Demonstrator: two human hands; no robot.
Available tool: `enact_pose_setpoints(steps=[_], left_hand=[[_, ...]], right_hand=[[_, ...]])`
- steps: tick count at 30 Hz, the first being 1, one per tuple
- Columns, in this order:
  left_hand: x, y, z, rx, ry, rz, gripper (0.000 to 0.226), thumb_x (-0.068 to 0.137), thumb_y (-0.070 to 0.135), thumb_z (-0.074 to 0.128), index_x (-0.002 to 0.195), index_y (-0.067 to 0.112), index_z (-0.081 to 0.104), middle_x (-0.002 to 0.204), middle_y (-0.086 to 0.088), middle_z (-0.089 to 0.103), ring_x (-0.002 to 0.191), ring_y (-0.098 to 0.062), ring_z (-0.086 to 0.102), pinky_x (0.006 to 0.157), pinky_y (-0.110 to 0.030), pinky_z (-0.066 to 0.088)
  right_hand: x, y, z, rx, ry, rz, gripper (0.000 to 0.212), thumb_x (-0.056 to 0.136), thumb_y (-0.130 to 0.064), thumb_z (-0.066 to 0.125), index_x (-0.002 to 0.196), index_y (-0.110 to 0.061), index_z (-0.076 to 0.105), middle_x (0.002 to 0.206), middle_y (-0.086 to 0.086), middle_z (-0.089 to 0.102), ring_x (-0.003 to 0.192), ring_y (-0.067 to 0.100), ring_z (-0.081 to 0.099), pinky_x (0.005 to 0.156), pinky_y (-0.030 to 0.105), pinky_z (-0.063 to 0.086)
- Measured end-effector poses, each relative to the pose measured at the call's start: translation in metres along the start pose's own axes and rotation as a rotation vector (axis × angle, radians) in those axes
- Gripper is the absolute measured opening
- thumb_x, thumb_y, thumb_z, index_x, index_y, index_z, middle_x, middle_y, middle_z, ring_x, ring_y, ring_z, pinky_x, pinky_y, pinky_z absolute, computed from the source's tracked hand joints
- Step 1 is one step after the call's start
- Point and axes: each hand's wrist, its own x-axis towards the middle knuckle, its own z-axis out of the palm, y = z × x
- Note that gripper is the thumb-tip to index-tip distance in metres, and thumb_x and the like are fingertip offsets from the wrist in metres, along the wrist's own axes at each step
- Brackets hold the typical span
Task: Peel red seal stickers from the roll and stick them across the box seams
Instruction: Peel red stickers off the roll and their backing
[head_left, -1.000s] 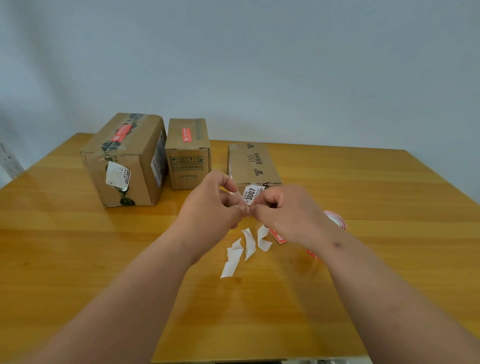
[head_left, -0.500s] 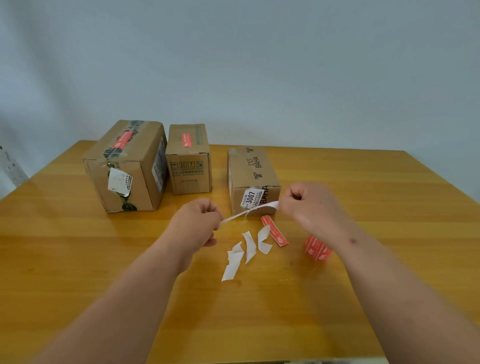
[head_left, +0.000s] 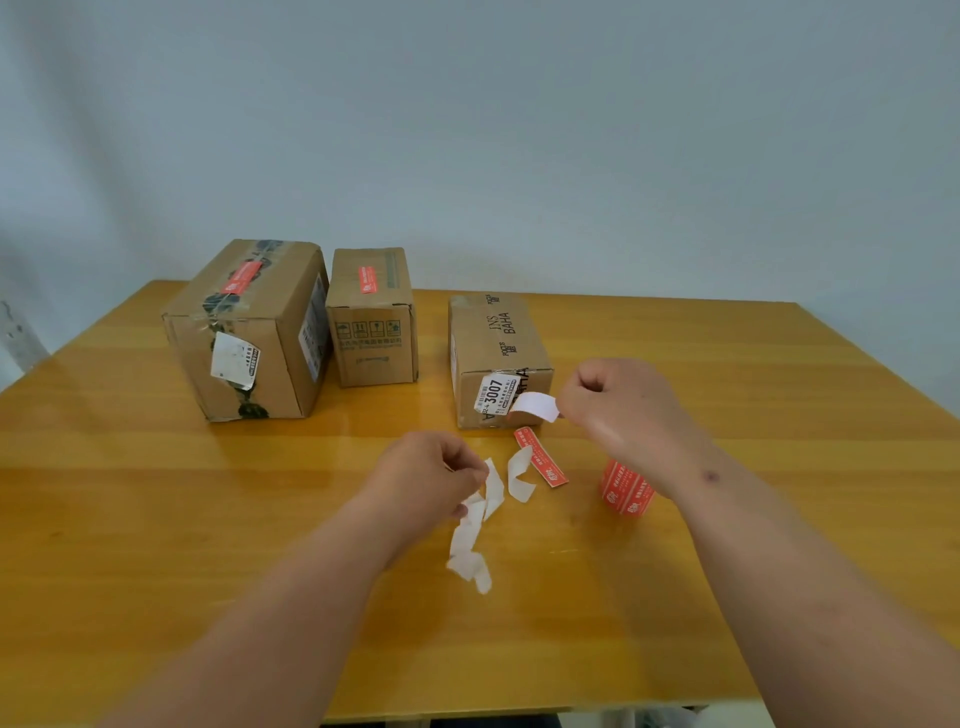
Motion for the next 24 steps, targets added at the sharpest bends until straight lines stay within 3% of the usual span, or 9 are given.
enact_pose_setpoints(steps=[2,4,8,13,16,19,22,24], left_hand=[[0.0,0.002,-0.001,0.011,0.116,0.088,0.007,0.087,0.019,0.069,0.082,0.022,0.065,0.08,0.004,0.065,0.072,-0.01,0.062,0.066,-0.026,0.057],[0.001,0.003,-0.004,0.037,0.212,0.189,0.015,0.083,0.019,0.073,0.085,0.027,0.06,0.085,0.007,0.06,0.076,-0.008,0.056,0.063,-0.02,0.05],[0.002,0.005,-0.01,0.089,0.22,0.351,0.034,0.078,0.022,0.078,0.101,0.035,0.056,0.102,0.021,0.053,0.094,0.002,0.051,0.072,-0.01,0.041],[0.007,0.002,-0.015,0.042,0.264,0.337,0.011,0.088,0.019,0.068,0.085,0.028,0.064,0.082,0.014,0.063,0.078,0.003,0.055,0.062,-0.009,0.041],[0.008,0.001,-0.02,-0.014,0.253,0.298,0.013,0.089,0.018,0.067,0.082,0.028,0.068,0.079,0.006,0.066,0.075,-0.009,0.058,0.063,-0.019,0.048],[0.01,0.002,-0.025,0.001,0.232,0.255,0.011,0.09,0.02,0.066,0.084,0.028,0.07,0.08,0.001,0.069,0.077,-0.017,0.062,0.069,-0.03,0.054],[0.009,0.006,-0.026,0.021,0.189,0.248,0.012,0.09,0.02,0.065,0.085,0.029,0.072,0.075,0.002,0.068,0.07,-0.014,0.06,0.063,-0.027,0.051],[0.007,0.009,-0.026,0.041,0.166,0.261,0.013,0.09,0.021,0.065,0.084,0.03,0.072,0.073,0.002,0.067,0.068,-0.013,0.058,0.061,-0.026,0.049]], right_hand=[[0.0,-0.001,0.003,0.005,-0.033,-0.007,0.03,0.082,-0.013,0.052,0.054,-0.016,0.041,0.052,-0.006,0.04,0.049,0.011,0.034,0.047,0.024,0.026],[0.001,-0.002,0.005,-0.005,-0.062,-0.017,0.023,0.081,-0.014,0.053,0.059,-0.008,0.048,0.059,0.0,0.048,0.056,0.015,0.042,0.053,0.027,0.031],[0.006,-0.002,0.015,0.116,-0.171,0.017,0.019,0.078,-0.015,0.057,0.069,0.002,0.058,0.067,0.008,0.06,0.059,0.017,0.049,0.06,0.035,0.039],[0.01,-0.004,0.02,0.348,-0.259,0.095,0.018,0.08,-0.007,0.057,0.064,-0.009,0.065,0.063,0.003,0.061,0.055,0.014,0.05,0.055,0.026,0.04],[0.012,-0.002,0.021,0.326,-0.223,0.108,0.017,0.084,-0.012,0.057,0.075,-0.006,0.069,0.069,0.003,0.064,0.056,0.014,0.051,0.057,0.029,0.041],[0.013,-0.003,0.021,0.308,-0.109,0.087,0.021,0.091,-0.022,0.048,0.097,-0.019,0.069,0.089,-0.002,0.067,0.066,0.012,0.058,0.066,0.029,0.044],[0.01,-0.007,0.024,0.095,-0.219,-0.069,0.034,0.085,-0.05,0.057,0.115,-0.035,0.056,0.104,-0.016,0.06,0.089,0.001,0.058,0.076,0.024,0.045],[0.008,-0.008,0.031,-0.076,-0.257,-0.151,0.036,0.079,-0.055,0.064,0.11,-0.037,0.059,0.096,-0.019,0.06,0.086,-0.001,0.057,0.072,0.022,0.047]])
